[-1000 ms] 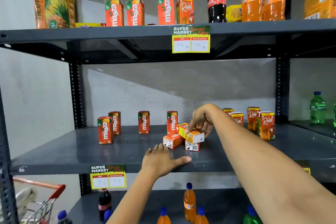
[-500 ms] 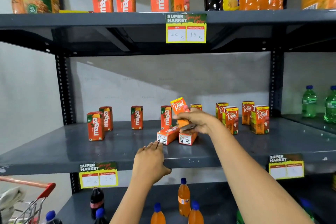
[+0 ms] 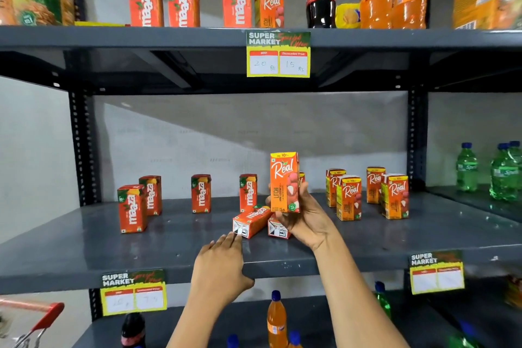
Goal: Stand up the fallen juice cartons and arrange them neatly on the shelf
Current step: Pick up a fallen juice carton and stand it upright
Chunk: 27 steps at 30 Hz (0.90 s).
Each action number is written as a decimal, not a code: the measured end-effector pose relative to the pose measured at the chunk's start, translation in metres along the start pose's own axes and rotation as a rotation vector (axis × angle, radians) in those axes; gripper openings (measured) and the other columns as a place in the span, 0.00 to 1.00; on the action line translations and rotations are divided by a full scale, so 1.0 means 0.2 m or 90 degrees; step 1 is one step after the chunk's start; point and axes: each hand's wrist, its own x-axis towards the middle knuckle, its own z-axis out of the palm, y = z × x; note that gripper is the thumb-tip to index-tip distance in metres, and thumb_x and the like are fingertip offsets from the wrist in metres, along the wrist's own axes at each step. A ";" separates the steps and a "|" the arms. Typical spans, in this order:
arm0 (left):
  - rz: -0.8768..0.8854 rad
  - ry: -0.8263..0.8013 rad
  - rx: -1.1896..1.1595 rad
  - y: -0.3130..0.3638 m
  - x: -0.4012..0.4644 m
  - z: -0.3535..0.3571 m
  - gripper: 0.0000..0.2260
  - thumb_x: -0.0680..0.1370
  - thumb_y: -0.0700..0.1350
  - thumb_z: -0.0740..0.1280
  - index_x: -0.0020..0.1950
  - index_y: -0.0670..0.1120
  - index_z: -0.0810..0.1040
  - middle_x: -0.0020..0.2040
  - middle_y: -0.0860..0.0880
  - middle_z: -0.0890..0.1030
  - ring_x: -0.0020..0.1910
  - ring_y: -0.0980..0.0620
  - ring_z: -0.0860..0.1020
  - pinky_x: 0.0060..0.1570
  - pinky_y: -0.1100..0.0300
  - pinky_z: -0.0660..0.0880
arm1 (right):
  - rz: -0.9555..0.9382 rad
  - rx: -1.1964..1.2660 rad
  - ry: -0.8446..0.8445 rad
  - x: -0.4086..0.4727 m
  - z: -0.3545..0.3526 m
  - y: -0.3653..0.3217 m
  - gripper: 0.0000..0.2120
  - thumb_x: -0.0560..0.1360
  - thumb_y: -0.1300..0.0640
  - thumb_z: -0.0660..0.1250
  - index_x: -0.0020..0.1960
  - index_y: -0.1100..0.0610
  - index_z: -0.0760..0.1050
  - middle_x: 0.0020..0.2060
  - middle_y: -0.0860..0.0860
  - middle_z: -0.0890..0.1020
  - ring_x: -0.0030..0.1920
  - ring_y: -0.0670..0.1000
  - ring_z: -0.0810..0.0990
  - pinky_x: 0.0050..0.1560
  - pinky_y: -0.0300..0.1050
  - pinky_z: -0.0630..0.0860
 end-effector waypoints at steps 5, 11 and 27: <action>0.001 0.004 -0.007 0.00 0.00 0.00 0.39 0.71 0.62 0.67 0.77 0.49 0.57 0.77 0.50 0.62 0.74 0.51 0.61 0.72 0.54 0.60 | -0.033 0.053 -0.001 -0.02 0.00 -0.02 0.56 0.45 0.51 0.85 0.69 0.59 0.67 0.53 0.60 0.80 0.47 0.59 0.84 0.27 0.49 0.82; 0.002 0.006 -0.005 0.00 0.00 0.00 0.39 0.71 0.62 0.67 0.77 0.49 0.58 0.77 0.50 0.62 0.74 0.52 0.62 0.72 0.55 0.60 | -0.117 -0.017 0.064 -0.03 0.00 -0.05 0.29 0.66 0.46 0.74 0.63 0.56 0.74 0.55 0.59 0.83 0.51 0.58 0.84 0.36 0.49 0.83; -0.001 0.029 -0.023 0.00 0.00 0.02 0.40 0.71 0.63 0.67 0.77 0.50 0.56 0.77 0.51 0.62 0.74 0.52 0.61 0.72 0.56 0.59 | 0.004 -0.657 0.396 0.01 -0.28 -0.17 0.21 0.81 0.54 0.57 0.73 0.54 0.60 0.69 0.54 0.70 0.67 0.53 0.70 0.62 0.47 0.69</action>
